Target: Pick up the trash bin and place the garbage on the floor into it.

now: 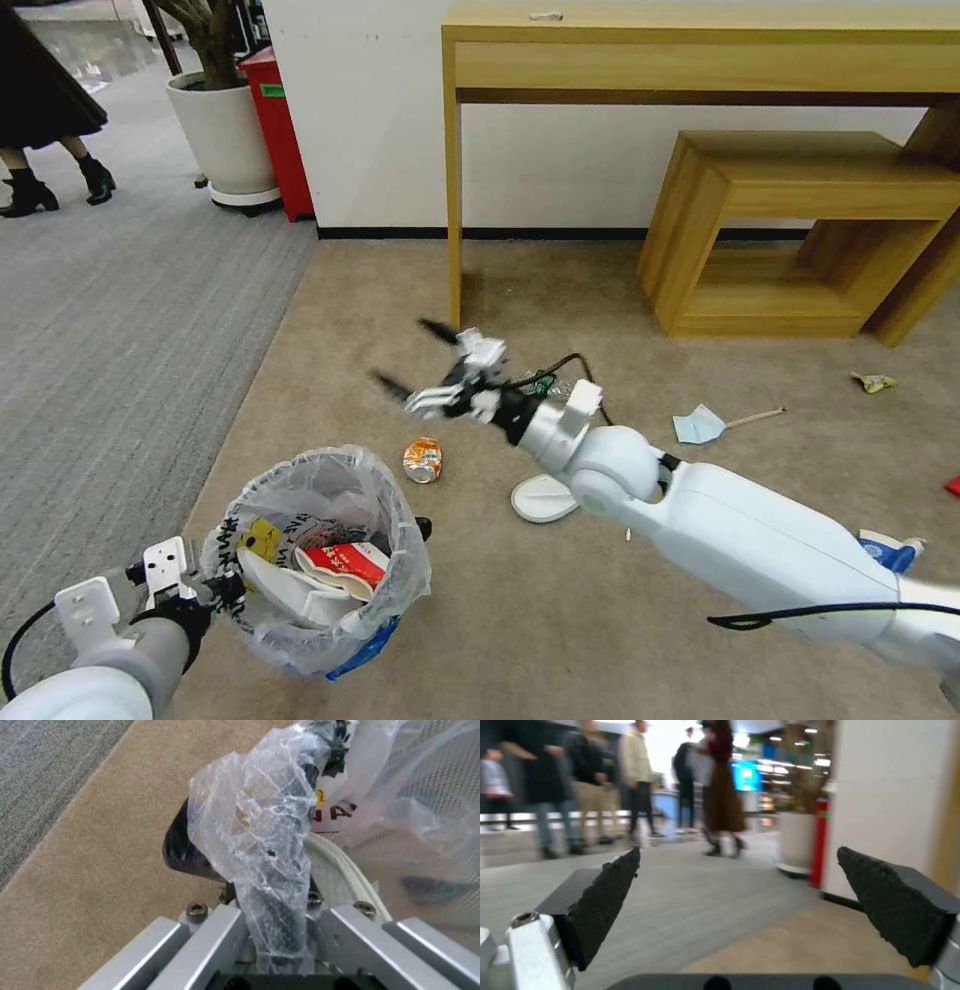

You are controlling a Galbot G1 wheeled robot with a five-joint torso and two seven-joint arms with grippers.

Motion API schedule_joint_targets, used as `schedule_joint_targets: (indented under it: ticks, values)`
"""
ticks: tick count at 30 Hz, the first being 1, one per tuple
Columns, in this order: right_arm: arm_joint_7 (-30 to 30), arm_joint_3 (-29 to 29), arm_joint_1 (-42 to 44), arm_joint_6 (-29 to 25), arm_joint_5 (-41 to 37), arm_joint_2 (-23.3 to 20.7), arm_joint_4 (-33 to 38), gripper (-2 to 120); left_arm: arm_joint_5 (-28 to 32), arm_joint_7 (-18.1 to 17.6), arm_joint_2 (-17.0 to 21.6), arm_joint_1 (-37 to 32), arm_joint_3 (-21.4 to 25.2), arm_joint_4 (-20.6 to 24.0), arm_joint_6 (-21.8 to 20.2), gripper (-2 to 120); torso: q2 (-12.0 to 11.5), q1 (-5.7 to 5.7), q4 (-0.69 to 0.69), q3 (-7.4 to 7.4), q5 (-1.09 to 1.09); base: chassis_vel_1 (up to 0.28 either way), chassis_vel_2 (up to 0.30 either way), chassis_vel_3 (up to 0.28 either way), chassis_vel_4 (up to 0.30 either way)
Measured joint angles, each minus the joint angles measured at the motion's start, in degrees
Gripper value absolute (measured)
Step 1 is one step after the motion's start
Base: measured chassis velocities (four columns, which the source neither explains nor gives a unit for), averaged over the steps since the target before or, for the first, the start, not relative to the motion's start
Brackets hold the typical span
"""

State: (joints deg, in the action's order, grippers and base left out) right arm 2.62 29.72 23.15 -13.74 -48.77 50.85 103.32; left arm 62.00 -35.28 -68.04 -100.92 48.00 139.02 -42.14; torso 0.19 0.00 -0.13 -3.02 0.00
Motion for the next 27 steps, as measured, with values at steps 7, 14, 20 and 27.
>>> schedule_joint_targets:
  ticks: [7,14,20,27]
  values:
    - [-6.03,-11.45,10.41,1.72,2.04,-4.26,-0.07,100,0.55,0.02,0.88,0.78,0.12,-0.95,0.0,1,0.0,0.0,-0.02,0.0,0.01,0.0,0.0,0.0,0.0]
    - [-6.77,-17.43,15.8,1.2,4.17,-6.26,-3.11,100,0.99,-0.01,1.68,0.85,0.49,-1.55,0.0,1,0.0,0.0,0.0,0.0,0.01,0.0,0.0,0.0,0.0]
    - [-6.71,-18.06,17.01,0.24,5.31,-6.77,-4.06,100,1.4,-0.12,2.04,0.67,0.81,-1.54,0.0,1,0.0,0.0,0.0,0.0,0.0,0.0,0.0,0.0,0.0]
    - [-7.0,-18.24,17.65,0.47,6.12,-6.21,-4.09,100,1.7,-0.24,2.22,0.2,1.09,-1.14,0.0,1,0.0,0.0,0.0,0.01,0.0,0.0,0.0,0.0,0.0]
